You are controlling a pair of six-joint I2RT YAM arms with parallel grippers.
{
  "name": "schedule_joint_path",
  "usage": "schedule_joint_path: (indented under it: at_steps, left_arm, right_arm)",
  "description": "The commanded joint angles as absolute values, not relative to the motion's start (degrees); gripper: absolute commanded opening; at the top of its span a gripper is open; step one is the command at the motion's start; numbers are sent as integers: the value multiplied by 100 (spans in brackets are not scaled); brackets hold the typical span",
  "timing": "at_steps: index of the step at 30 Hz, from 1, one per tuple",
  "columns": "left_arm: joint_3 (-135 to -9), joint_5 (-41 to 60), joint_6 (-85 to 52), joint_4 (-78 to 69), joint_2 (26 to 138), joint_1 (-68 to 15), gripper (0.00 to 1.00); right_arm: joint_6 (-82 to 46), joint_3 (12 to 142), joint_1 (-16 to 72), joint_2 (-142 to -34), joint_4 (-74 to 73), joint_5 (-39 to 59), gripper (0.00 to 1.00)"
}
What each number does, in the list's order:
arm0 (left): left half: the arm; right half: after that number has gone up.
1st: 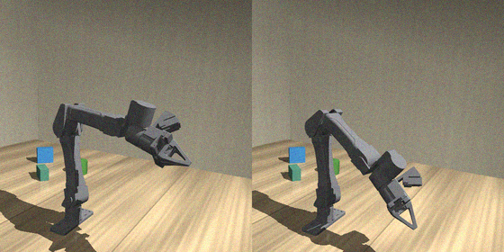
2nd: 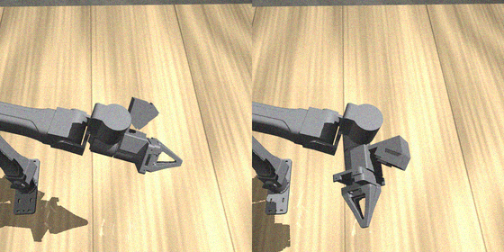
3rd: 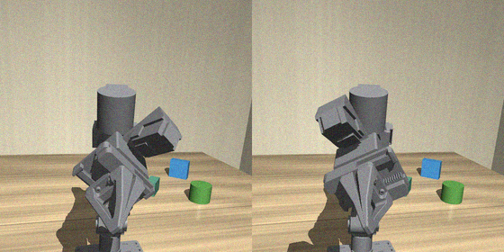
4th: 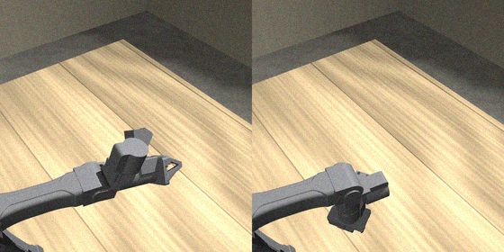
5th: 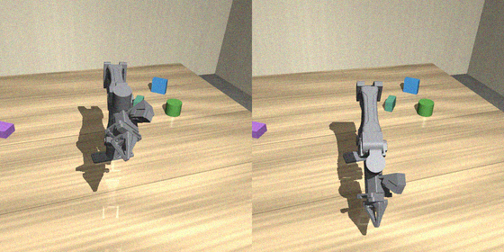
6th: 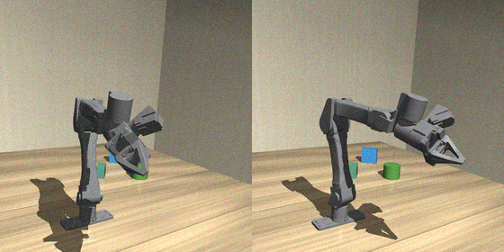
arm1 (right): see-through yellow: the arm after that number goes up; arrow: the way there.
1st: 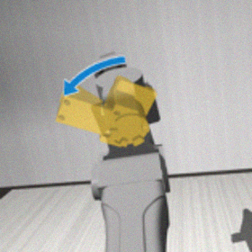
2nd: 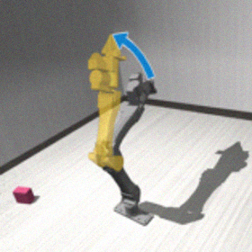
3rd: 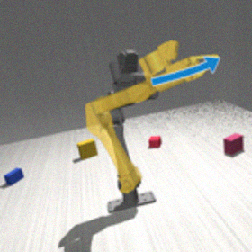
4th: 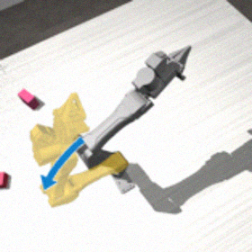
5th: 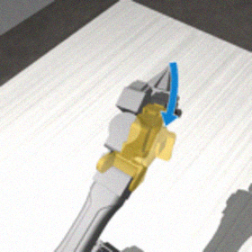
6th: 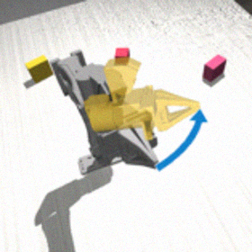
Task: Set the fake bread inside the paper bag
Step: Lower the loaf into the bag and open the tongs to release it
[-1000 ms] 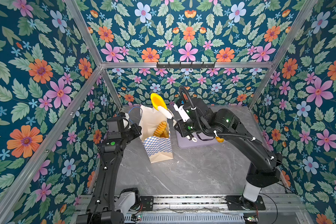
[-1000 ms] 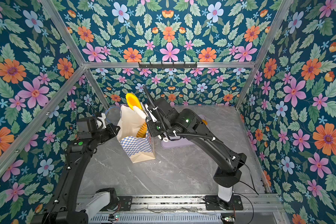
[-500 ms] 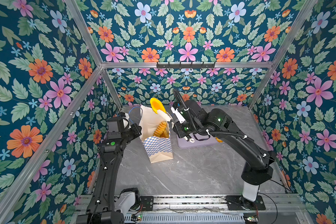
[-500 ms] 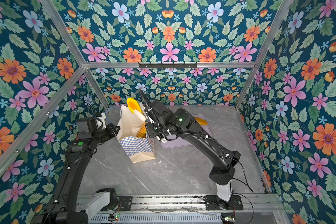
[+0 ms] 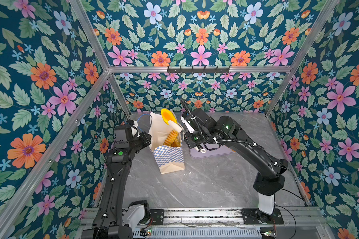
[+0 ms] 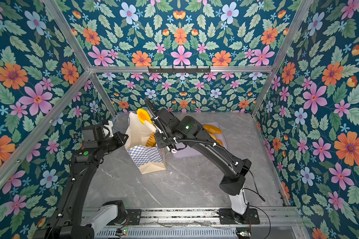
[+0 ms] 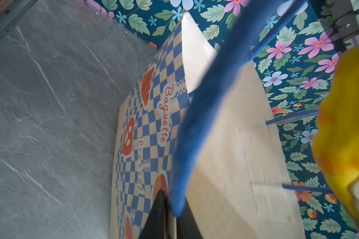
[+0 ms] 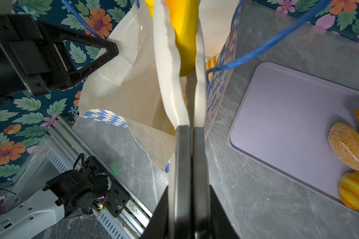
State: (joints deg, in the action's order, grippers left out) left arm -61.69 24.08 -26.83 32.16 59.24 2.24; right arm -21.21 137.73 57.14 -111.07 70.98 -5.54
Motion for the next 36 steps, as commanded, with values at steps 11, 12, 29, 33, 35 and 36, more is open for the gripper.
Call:
schedule_joint_path:
  at_steps: [11,12,29,33,35,36]
  left_arm:
    - [-6169,2412,-2661,3199,5891,228,14]
    - [-6169,2402,-2663,3207,5895,224,14]
    - [-6139,2391,-2662,3208,5884,222,14]
    - [-6135,2391,-2663,3208,5887,223,14]
    - [-6135,2391,-2662,3212,5880,223,14]
    - [-6135,2391,-2663,3208,5888,228,14]
  right_arm:
    - [-2192,13890,5720,-11294,7258,-400,29]
    - [-2190,13880,5716,-11299,7251,-396,30]
    - [-2214,13870,5725,-11310,7286,-369,44]
    - [-2215,13891,5723,-11270,7277,-378,44]
    - [-2207,13899,5725,-11246,7272,-369,43]
    - [-2214,13908,5728,-11229,7269,-369,43]
